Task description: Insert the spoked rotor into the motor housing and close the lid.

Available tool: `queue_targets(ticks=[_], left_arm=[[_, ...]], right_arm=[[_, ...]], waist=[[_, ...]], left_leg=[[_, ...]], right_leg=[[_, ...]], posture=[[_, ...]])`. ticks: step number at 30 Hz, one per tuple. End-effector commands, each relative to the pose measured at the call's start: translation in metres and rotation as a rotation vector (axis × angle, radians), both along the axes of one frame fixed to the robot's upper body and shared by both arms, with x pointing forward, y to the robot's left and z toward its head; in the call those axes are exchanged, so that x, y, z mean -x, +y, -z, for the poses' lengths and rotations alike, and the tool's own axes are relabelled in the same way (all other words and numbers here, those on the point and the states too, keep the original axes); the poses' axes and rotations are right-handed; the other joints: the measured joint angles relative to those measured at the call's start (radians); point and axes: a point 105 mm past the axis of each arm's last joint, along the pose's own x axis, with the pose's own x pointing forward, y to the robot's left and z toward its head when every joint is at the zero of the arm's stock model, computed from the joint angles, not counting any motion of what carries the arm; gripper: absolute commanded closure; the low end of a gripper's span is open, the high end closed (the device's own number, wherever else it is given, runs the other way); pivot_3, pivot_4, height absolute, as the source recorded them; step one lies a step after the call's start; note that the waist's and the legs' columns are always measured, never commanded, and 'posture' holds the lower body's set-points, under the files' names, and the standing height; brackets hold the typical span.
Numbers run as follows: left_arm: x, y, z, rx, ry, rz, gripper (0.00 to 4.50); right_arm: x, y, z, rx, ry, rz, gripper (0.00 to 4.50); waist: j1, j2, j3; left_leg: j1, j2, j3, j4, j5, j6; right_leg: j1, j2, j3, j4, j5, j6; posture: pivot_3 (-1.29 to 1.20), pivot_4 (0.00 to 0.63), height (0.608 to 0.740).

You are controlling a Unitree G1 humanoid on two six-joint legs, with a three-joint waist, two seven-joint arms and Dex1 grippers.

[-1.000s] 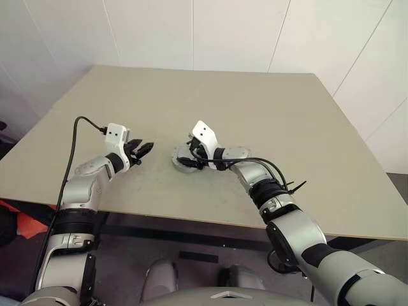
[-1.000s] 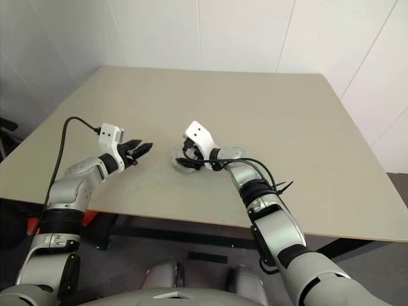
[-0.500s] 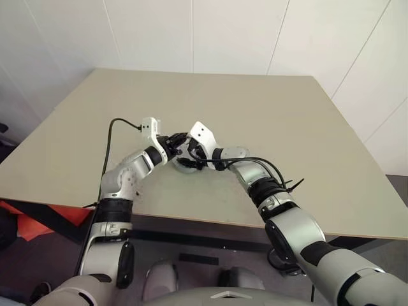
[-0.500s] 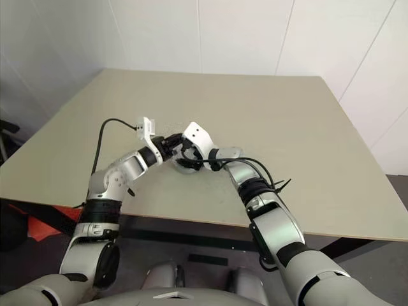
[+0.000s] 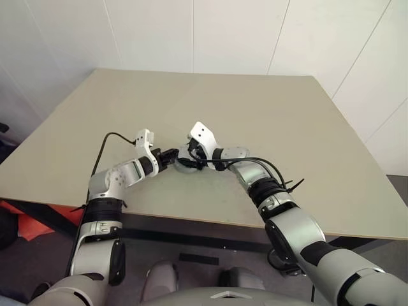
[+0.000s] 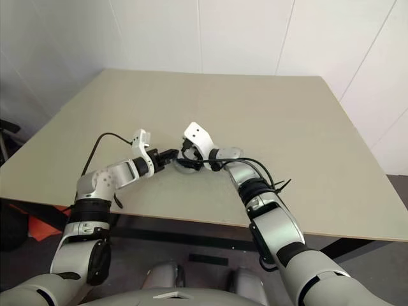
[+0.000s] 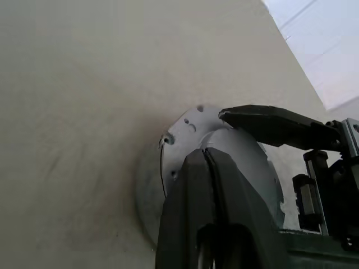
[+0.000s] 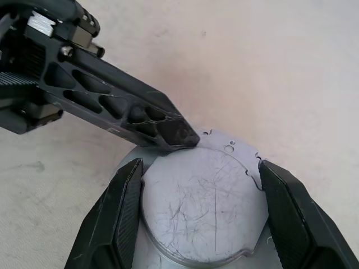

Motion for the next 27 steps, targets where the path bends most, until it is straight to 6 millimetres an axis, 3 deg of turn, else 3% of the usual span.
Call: queue_targets(ticks=[1, 11, 15, 21, 27], left_arm=[[0.013, -0.01, 0.015, -0.022, 0.124, 0.066, 4.48], [0.011, -0.007, 0.014, 0.005, 0.152, 0.048, 4.48], [0.011, -0.007, 0.014, 0.006, 0.156, 0.05, 4.5], [0.011, -0.005, 0.015, 0.002, 0.167, 0.043, 4.5], [0.01, -0.006, 0.014, 0.009, 0.164, 0.044, 4.5]], right_arm=[[-0.001, -0.008, 0.013, 0.051, 0.02, 0.037, 1.35], [-0.005, -0.009, -0.003, 0.014, 0.01, 0.031, 1.35], [-0.004, -0.009, -0.013, 0.011, -0.016, -0.006, 0.03], [0.011, -0.004, -0.047, 0.023, -0.107, -0.143, 0.03], [0.021, -0.017, -0.079, 0.067, -0.184, -0.209, 0.03]], waist=[[0.0, 0.001, 0.0], [0.0, 0.002, -0.001], [0.004, 0.002, -0.001], [0.008, 0.002, -0.001], [0.009, 0.002, -0.001]], left_leg=[[0.0, 0.0, 0.0, 0.0, 0.0, 0.0], [0.002, -0.001, 0.0, -0.003, 0.0, 0.0], [0.0, -0.001, 0.0, -0.006, 0.0, 0.0], [-0.007, -0.002, 0.001, -0.01, 0.0, 0.0], [-0.008, -0.002, 0.001, -0.015, -0.001, 0.002]], right_leg=[[0.0, 0.0, 0.0, -0.001, 0.0, 0.0], [0.003, 0.0, 0.0, -0.007, 0.0, 0.001], [0.002, 0.0, 0.0, -0.008, 0.0, 0.001], [-0.002, 0.0, 0.0, -0.009, 0.0, 0.0], [-0.003, 0.0, 0.0, -0.01, -0.002, -0.004]], posture=[[0.0, 0.0, 0.74], [0.0, 0.0, 0.74], [0.0, 0.0, 0.74], [0.0, 0.0, 0.74], [0.0, 0.0, 0.74]])
